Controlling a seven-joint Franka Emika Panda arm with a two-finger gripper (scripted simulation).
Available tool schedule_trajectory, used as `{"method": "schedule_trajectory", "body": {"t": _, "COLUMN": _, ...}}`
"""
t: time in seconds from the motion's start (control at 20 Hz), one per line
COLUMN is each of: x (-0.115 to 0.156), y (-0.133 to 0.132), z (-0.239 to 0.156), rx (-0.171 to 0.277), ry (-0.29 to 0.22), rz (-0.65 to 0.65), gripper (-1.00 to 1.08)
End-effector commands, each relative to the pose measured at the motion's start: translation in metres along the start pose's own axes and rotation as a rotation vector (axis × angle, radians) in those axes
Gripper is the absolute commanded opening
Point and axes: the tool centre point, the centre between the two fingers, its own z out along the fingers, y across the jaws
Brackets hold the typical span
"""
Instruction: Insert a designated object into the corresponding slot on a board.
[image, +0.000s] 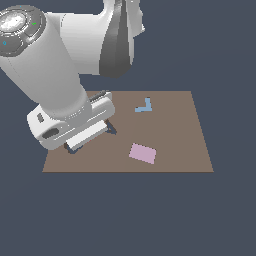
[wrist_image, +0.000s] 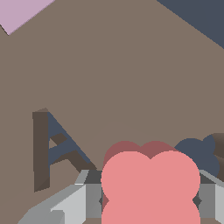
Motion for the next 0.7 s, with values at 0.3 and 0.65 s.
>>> {"method": "schedule_trajectory", "body": {"t": 0.3, "x": -0.002, "y": 0.037, "z": -0.001, "rx": 0.000, "ry": 0.000, "rz": -0.132, "gripper": -1.00}}
{"method": "schedule_trajectory", "body": {"t": 0.65, "x": 0.000, "y": 0.051, "z": -0.001, "rx": 0.000, "ry": 0.000, "rz": -0.184, "gripper": -1.00}}
